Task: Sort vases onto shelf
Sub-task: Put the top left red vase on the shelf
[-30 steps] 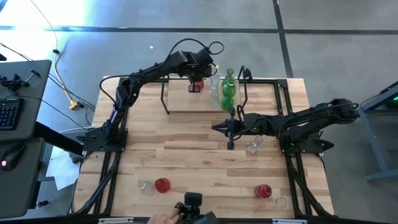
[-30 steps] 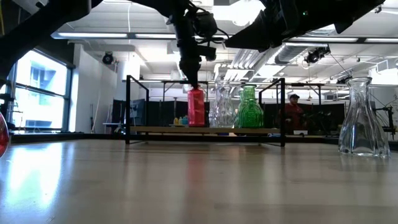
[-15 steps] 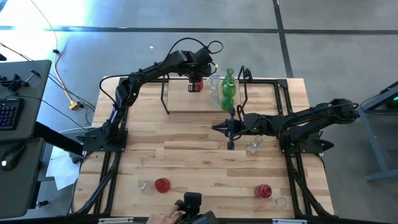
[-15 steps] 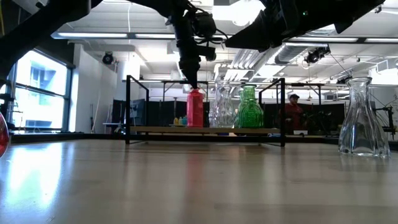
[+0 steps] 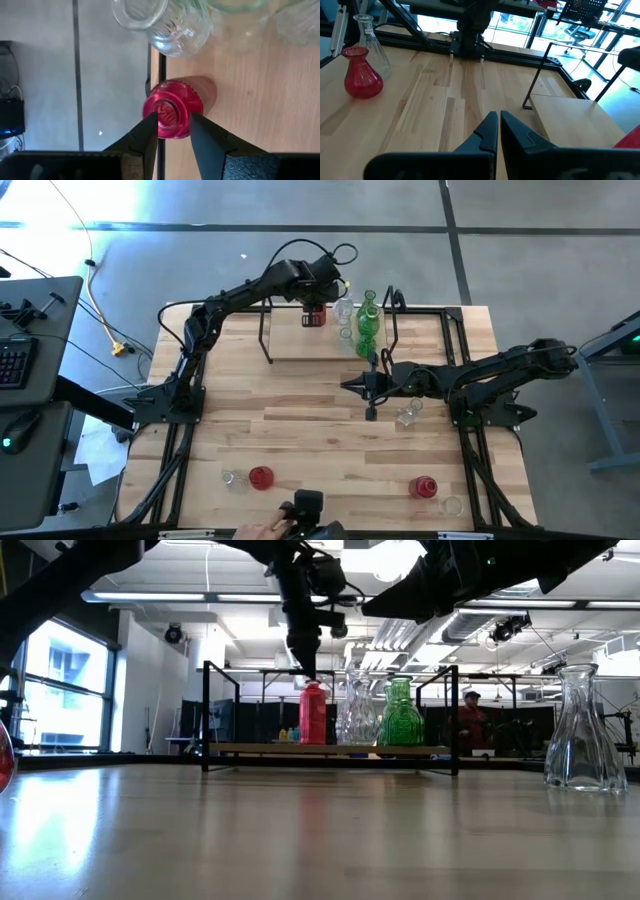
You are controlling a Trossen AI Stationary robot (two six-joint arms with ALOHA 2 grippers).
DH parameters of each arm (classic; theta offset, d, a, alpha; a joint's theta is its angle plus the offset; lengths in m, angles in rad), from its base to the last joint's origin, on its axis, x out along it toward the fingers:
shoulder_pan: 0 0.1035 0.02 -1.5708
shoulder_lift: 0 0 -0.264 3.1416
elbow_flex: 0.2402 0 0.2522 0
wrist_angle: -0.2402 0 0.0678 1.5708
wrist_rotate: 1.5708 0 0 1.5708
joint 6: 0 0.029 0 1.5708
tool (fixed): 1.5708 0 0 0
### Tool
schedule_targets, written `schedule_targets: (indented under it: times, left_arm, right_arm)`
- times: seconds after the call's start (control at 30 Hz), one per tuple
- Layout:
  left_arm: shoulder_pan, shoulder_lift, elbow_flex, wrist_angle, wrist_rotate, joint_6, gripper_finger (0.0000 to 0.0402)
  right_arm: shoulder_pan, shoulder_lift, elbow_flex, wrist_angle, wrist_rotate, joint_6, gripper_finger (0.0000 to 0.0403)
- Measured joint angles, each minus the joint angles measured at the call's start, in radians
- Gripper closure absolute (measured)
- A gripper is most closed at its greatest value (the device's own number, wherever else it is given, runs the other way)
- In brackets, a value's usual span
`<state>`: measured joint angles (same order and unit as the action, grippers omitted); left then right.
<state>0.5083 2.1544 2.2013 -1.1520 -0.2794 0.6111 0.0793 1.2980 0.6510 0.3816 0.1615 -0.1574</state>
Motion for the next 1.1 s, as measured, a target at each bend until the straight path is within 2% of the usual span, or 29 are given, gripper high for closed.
schedule_targets:
  times: [0.2,0.33,0.47,0.63,0.9,1.1]
  left_arm:
    - [-0.006,-0.051,0.0,0.001,0.008,0.012,0.0298]
    - [-0.006,-0.086,0.0,-0.044,0.104,-0.075,0.0307]
    - [0.002,-0.088,-0.027,-0.082,0.148,-0.161,0.0344]
    - [0.005,-0.085,-0.156,-0.053,0.143,-0.185,0.0396]
    - [0.023,-0.085,-0.304,0.108,0.135,-0.225,0.0401]
    - [0.043,-0.084,-0.316,0.146,0.135,-0.236,0.0401]
  right_arm:
    - [0.0,0.0,0.0,0.0,0.0,0.0,0.0401]
    - [0.0,0.0,0.0,-0.004,0.0,0.0,0.0401]
    - [0.0,0.0,0.0,-0.008,0.0,0.0,0.0401]
    - [0.0,0.0,0.0,-0.03,0.0,0.016,0.0401]
    - [0.0,0.0,0.0,-0.036,0.0,0.026,0.0401]
    - [0.0,0.0,0.0,-0.041,0.0,0.037,0.0401]
